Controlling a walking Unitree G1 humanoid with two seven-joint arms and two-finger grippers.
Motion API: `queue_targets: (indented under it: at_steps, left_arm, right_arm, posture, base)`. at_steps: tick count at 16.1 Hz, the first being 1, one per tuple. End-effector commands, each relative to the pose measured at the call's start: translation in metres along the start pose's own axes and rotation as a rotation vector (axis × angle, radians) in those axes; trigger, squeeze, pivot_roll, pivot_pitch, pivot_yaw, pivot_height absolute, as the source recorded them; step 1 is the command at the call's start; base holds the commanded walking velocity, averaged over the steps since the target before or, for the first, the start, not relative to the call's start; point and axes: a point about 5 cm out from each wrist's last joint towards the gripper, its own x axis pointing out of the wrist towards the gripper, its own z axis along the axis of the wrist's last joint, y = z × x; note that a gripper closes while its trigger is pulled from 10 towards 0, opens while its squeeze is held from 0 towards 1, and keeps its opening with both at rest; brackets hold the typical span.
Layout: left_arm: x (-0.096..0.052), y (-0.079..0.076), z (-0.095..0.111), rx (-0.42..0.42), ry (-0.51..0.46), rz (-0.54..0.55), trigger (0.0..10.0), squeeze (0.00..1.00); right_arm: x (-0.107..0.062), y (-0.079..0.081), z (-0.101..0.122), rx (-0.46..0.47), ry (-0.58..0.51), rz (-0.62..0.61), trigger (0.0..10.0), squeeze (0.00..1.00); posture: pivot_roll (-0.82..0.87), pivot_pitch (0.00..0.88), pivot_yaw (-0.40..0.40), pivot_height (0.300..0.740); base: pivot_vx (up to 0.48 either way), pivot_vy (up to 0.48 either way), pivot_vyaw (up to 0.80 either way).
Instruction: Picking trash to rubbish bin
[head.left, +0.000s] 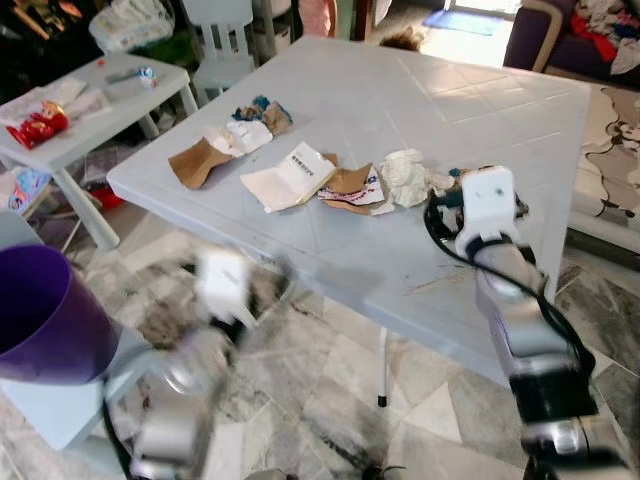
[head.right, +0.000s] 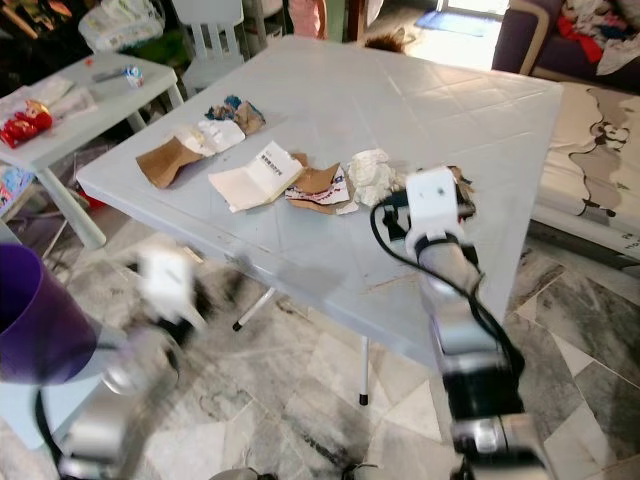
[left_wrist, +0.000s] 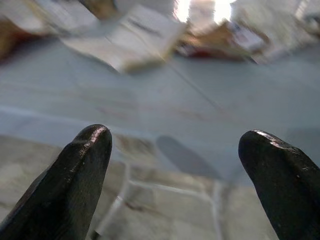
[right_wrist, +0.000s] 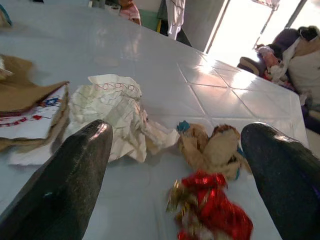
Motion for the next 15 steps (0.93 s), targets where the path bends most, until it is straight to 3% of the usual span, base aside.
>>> queue_targets:
  at_steps: [1, 9, 12, 13, 15]
  left_arm:
    - [-0.002, -0.002, 0.009, 0.021, -0.026, -0.027, 10.0, 0.0]
    - [-0.008, -0.006, 0.006, 0.009, 0.017, -0.098, 10.0, 0.0]
    - [-0.007, -0.01, 0.007, 0.007, 0.017, -0.109, 10.0, 0.0]
    - [-0.007, -0.01, 0.007, 0.007, 0.017, -0.112, 10.0, 0.0]
    - [-0.007, -0.01, 0.008, 0.008, 0.019, -0.116, 10.0, 0.0]
  right_arm:
    - [0.005, -0.002, -0.003, -0.039, 0.007, -0.018, 10.0, 0.0]
    - [0.022, -0.028, -0.029, -0.143, 0.127, -0.211, 10.0, 0.0]
    - [0.021, -0.031, -0.045, -0.086, 0.202, -0.202, 10.0, 0.0]
    - [0.021, -0.028, -0.049, -0.044, 0.212, -0.187, 0.0, 0.0]
    - [0.022, -0.026, -0.051, -0.005, 0.22, -0.179, 0.0, 0.0]
  posture:
    - [0.07, 0.152, 0.006, 0.74]
    - [0.09, 0.171, -0.001, 0.74]
    - [0.08, 0.171, 0.001, 0.74]
    - [0.09, 0.169, 0.002, 0.74]
    - [0.09, 0.166, 0.004, 0.74]
  base:
    - [0.0, 0.0, 0.0]
    - [0.0, 0.0, 0.0]
    - [0.0, 0.0, 0.0]
    - [0.0, 0.0, 0.0]
    - [0.0, 0.0, 0.0]
